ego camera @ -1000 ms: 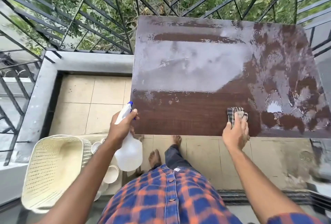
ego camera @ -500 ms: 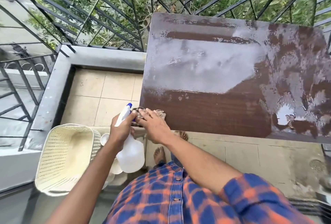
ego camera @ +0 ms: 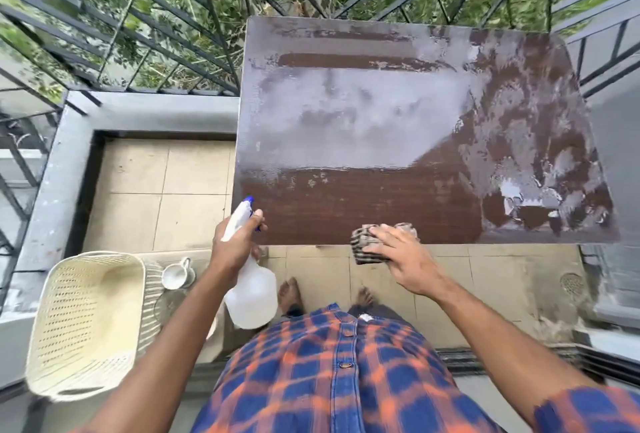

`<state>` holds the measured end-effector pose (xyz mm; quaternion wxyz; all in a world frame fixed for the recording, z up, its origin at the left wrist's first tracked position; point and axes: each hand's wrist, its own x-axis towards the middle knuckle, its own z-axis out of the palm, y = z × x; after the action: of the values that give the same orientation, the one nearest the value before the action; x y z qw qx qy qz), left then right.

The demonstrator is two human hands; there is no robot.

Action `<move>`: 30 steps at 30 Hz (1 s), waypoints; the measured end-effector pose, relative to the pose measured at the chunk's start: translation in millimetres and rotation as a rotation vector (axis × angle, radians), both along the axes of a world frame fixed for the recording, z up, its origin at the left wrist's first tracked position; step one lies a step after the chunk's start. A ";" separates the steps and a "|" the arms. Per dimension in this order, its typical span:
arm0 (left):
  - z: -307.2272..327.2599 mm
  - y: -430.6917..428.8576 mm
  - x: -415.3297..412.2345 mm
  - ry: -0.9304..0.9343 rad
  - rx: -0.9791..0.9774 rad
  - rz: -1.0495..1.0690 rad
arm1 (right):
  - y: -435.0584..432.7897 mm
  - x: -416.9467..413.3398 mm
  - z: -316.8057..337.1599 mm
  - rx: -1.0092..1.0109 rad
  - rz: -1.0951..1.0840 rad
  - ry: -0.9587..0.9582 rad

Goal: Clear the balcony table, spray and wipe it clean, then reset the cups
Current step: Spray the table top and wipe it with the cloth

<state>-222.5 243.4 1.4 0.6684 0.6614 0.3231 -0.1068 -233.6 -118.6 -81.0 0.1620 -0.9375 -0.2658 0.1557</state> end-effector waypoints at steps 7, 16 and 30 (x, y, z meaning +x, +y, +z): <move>-4.3 -73.5 17.3 -0.017 0.077 -0.135 | -138.6 -41.7 3.0 -0.011 -0.532 0.049; -7.0 -209.9 35.8 0.000 0.142 -0.197 | -113.7 -7.3 -17.7 0.024 -0.398 -0.117; 4.3 -336.1 51.2 -0.010 0.140 -0.234 | -148.4 42.1 -18.8 0.160 -0.337 -0.118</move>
<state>-171.3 -92.7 5.7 0.6051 0.7403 0.2469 -0.1578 -191.5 -267.0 -99.9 0.2440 -0.9603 -0.1259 0.0497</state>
